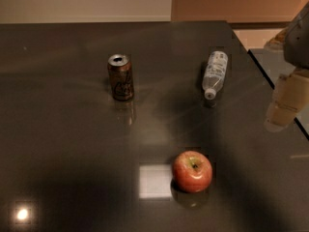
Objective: Move blue plastic bottle near apple
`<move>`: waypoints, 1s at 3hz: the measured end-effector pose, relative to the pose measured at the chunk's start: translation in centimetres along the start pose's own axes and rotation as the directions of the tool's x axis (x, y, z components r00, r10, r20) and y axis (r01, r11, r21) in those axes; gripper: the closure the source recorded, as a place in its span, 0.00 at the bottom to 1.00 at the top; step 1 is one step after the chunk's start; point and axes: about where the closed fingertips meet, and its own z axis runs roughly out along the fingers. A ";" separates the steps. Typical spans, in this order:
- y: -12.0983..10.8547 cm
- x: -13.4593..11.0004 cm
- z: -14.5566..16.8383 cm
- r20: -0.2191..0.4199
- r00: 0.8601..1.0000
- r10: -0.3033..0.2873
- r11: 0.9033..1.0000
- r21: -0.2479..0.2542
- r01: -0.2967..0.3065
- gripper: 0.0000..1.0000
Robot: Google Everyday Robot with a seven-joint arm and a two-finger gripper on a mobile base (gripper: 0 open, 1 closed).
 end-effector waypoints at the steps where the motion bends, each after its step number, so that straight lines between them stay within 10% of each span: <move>1: 0.0 0.0 0.0 0.000 1.000 0.000 1.000 0.000 0.000 0.00; 3: 0.0 0.0 0.0 0.000 1.000 0.000 1.000 0.000 0.000 0.00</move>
Offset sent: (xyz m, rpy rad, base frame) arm 0.0826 0.0166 0.0182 -0.0211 0.0686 0.2858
